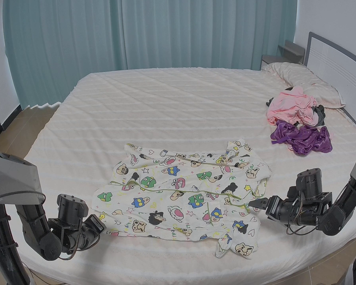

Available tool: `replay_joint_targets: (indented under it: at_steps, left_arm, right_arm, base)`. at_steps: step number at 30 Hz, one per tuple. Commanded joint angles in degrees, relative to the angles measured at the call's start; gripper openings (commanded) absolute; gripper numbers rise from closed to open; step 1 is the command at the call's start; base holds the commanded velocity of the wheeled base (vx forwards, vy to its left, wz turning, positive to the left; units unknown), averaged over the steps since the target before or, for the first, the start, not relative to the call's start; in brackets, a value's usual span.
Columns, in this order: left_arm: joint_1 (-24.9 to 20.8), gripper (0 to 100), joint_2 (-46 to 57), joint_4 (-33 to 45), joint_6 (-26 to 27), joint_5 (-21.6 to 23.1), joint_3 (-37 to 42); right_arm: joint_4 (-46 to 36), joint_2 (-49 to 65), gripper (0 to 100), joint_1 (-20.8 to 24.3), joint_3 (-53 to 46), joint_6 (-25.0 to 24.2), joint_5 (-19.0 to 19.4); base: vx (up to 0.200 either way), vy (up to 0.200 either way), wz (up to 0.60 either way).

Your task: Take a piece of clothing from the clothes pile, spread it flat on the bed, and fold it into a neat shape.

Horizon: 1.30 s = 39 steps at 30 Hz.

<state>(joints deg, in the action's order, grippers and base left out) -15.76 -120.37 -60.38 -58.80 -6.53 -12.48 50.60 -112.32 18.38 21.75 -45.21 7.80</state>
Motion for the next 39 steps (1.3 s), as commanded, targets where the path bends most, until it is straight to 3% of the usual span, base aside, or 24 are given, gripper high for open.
replay_joint_targets:
  at_steps: [1,9,10,24,29,36,37,39]
  left_arm:
    - [1.7,0,1.54,0.17,0.79,0.03,0.27]
    - [2.32,0,1.63,0.17,2.81,0.03,0.62]
    - [2.32,0,1.63,0.17,2.81,0.03,0.62]
    - [2.58,0,1.54,0.0,2.98,-0.06,0.62]
    - [3.63,0,0.84,-0.18,3.16,0.12,0.44]
    - [3.81,0,-0.13,-0.18,3.16,0.12,-0.09]
    - [3.81,0,-0.13,-0.18,3.16,0.12,-0.17]
    - [3.81,0,-0.13,-0.26,3.16,0.21,-0.17]
  right_arm:
    - [-0.33,-1.76,100,2.36,-0.3,0.13,0.11]
    - [-0.42,-8.7,100,4.2,0.93,3.99,0.02]
    - [-0.42,-9.14,0,4.12,1.02,4.35,0.02]
    - [-0.77,-7.73,0,0.07,12.09,4.43,-0.33]
    - [-7.98,-8.44,0,-1.24,20.26,5.93,-0.07]
    - [-8.68,-14.59,0,-1.86,26.59,8.04,0.02]
    - [-8.59,-15.29,100,-1.77,27.03,8.04,0.02]
    - [-8.5,-15.91,100,-1.68,27.29,8.04,0.02]
  base:
    - [0.0,0.0,0.0]
    - [0.0,0.0,0.0]
    - [0.0,0.0,0.0]
    - [0.0,0.0,0.0]
    - [0.0,0.0,0.0]
    - [0.0,0.0,0.0]
    - [0.0,0.0,0.0]
    - [0.0,0.0,0.0]
